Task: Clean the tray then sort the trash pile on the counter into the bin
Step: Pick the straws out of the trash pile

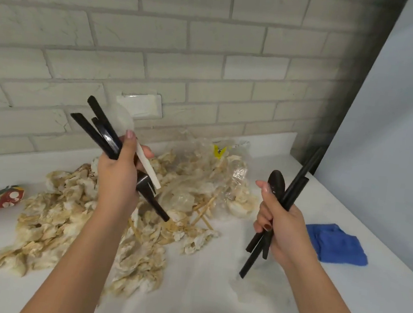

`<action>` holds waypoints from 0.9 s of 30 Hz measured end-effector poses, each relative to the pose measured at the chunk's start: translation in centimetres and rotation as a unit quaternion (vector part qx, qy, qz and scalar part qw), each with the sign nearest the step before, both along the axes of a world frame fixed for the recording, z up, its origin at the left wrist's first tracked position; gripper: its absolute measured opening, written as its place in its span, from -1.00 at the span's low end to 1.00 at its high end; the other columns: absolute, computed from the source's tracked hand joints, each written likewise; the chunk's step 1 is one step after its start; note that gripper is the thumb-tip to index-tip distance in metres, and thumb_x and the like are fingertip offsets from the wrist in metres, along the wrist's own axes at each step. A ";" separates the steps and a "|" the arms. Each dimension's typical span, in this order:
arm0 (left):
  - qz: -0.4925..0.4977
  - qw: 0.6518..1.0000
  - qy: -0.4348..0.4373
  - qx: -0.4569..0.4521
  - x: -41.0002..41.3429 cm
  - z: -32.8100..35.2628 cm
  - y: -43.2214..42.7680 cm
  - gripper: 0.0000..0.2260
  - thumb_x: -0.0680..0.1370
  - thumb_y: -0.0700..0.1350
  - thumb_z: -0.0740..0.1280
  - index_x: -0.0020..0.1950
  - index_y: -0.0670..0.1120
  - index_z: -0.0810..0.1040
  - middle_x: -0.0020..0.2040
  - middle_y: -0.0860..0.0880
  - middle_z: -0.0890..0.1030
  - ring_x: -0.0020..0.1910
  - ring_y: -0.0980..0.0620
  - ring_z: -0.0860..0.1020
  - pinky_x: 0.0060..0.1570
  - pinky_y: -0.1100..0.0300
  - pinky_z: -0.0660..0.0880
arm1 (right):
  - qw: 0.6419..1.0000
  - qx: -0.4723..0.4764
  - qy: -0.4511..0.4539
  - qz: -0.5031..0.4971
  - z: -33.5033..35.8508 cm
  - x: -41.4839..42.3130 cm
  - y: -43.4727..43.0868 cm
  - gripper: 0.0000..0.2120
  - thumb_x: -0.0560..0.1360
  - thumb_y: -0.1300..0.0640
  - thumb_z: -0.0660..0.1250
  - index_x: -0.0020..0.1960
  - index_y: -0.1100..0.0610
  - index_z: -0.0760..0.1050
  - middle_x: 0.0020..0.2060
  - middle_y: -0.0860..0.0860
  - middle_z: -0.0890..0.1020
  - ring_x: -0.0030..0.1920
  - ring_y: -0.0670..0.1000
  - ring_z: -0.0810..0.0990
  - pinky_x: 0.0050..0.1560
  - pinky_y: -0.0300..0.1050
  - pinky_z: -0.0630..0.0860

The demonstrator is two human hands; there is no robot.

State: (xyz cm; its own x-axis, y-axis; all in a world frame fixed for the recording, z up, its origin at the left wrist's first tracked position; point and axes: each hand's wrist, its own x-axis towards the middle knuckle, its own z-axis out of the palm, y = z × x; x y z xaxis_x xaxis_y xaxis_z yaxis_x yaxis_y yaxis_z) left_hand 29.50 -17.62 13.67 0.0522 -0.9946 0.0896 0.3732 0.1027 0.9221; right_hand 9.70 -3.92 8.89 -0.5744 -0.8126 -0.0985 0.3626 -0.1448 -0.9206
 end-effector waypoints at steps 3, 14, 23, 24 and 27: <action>-0.089 0.993 0.031 0.065 -2.5 -0.8 2.0 -0.83 0.58 0.05 0.27 -0.11 -0.02 0.54 -0.43 0.06 0.46 -0.52 0.12 0.34 -0.48 0.26 0.31 | 0.996 0.018 -0.085 0.024 0.2 -1.1 1.8 -0.80 0.53 0.13 0.29 0.12 0.14 0.56 -0.50 -0.06 0.24 -0.54 -0.10 0.20 -0.49 -0.23 0.21; -0.471 0.857 -0.045 0.206 -14.5 -4.0 16.6 -0.75 0.56 0.08 0.24 -0.14 -0.09 0.48 -0.55 0.06 0.21 -0.60 0.14 0.21 -0.66 0.33 0.23 | 0.975 0.072 -0.193 0.079 -1.8 -9.1 14.5 -0.63 0.43 -0.04 0.29 0.15 0.13 0.52 -0.52 -0.09 0.26 -0.60 -0.15 0.20 -0.61 -0.31 0.22; -0.645 0.701 -0.142 0.269 -27.1 -13.1 34.5 -0.72 0.50 0.12 0.28 -0.19 -0.09 0.46 -0.53 0.02 0.28 -0.57 0.11 0.27 -0.57 0.31 0.26 | 0.962 0.137 -0.233 0.051 -8.7 -17.9 33.8 -0.87 0.52 0.08 0.22 -0.09 0.13 0.46 -0.46 -0.04 0.32 -0.55 -0.09 0.26 -0.54 -0.23 0.34; -0.651 0.688 -0.157 0.279 -28.0 -14.6 36.0 -0.73 0.53 0.10 0.26 -0.19 -0.09 0.46 -0.53 0.02 0.28 -0.56 0.10 0.27 -0.56 0.30 0.26 | 0.958 0.151 -0.239 0.046 -9.9 -18.6 35.7 -0.89 0.52 0.09 0.22 -0.11 0.13 0.44 -0.44 -0.03 0.33 -0.53 -0.08 0.28 -0.50 -0.21 0.36; -0.644 0.663 -0.210 0.318 -29.5 -20.7 39.7 -0.73 0.51 0.09 0.32 -0.18 -0.11 0.49 -0.50 0.00 0.34 -0.54 0.08 0.32 -0.54 0.28 0.33 | 0.936 0.193 -0.294 0.017 -14.6 -20.2 40.5 -0.85 0.55 0.15 0.20 0.03 0.18 0.50 -0.40 0.01 0.34 -0.47 -0.05 0.31 -0.40 -0.16 0.40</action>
State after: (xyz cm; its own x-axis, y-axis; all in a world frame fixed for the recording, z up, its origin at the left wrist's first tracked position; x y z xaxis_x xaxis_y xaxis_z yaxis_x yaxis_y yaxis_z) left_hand -0.04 22.03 -7.00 -0.7742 -0.0318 -0.6321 -0.5305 -0.5121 0.6755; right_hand -10.50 36.53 -5.72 -0.3033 -0.6683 -0.6793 0.8218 0.1774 -0.5414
